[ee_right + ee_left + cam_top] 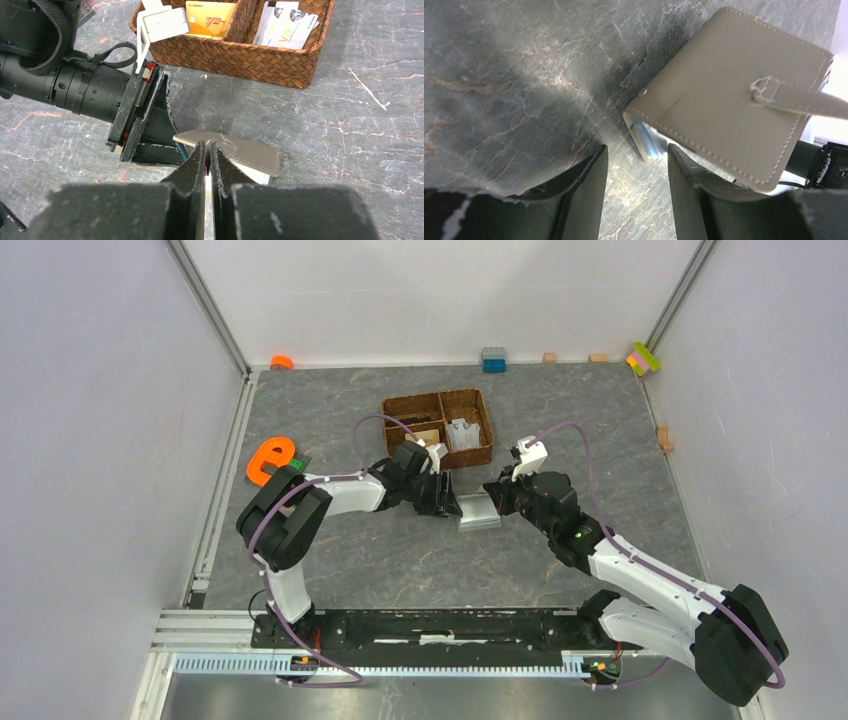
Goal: Take the credit cards out of the card holder
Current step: Open the card holder.
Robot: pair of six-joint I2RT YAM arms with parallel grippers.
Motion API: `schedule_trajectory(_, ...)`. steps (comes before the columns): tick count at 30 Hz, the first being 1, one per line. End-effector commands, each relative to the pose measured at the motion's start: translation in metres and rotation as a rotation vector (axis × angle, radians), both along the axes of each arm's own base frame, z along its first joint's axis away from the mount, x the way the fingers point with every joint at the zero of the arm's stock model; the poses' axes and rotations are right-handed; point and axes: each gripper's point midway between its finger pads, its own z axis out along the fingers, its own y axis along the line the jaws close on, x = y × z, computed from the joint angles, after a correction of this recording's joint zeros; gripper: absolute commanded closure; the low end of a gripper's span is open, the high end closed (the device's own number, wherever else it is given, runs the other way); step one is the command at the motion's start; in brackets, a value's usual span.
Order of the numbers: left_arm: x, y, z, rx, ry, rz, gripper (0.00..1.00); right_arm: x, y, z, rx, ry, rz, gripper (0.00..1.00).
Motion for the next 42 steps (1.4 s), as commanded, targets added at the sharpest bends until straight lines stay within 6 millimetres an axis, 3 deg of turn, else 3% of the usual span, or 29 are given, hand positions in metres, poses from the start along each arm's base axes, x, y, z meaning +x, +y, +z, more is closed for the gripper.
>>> schedule_trajectory(1,0.011,-0.006,0.003,0.028,-0.056,-0.031,0.49,0.004,0.004,0.014,0.023,-0.035,0.007,0.84)
schedule_trajectory(5,0.014,-0.001,0.007,0.044,-0.089,-0.017,0.69,0.007,-0.001,0.009,-0.015,-0.023,-0.017,0.46)
schedule_trajectory(8,0.014,0.0,0.008,0.044,-0.093,-0.018,0.76,0.011,-0.004,0.001,-0.081,-0.008,-0.019,0.21)
schedule_trajectory(15,0.013,-0.002,0.012,0.027,-0.097,-0.027,0.75,0.014,0.012,-0.028,-0.265,0.095,0.115,0.15)
schedule_trajectory(23,0.011,-0.004,0.017,0.008,-0.1,-0.032,0.72,0.023,-0.008,-0.059,-0.436,0.214,-0.007,0.16)
schedule_trajectory(26,0.011,-0.004,0.018,0.005,-0.097,-0.031,0.72,0.032,-0.023,-0.06,-0.461,0.205,-0.116,0.26)
schedule_trajectory(31,0.011,-0.003,0.018,0.009,-0.099,-0.025,0.71,0.04,-0.048,-0.056,-0.497,0.175,-0.274,0.73)
schedule_trajectory(33,0.01,-0.003,0.018,0.008,-0.097,-0.025,0.71,0.042,-0.052,-0.061,-0.522,0.192,-0.3,0.99)
schedule_trajectory(42,0.009,-0.004,0.016,0.005,-0.09,-0.03,0.71,0.045,-0.061,-0.104,-0.757,0.389,-0.364,1.0)
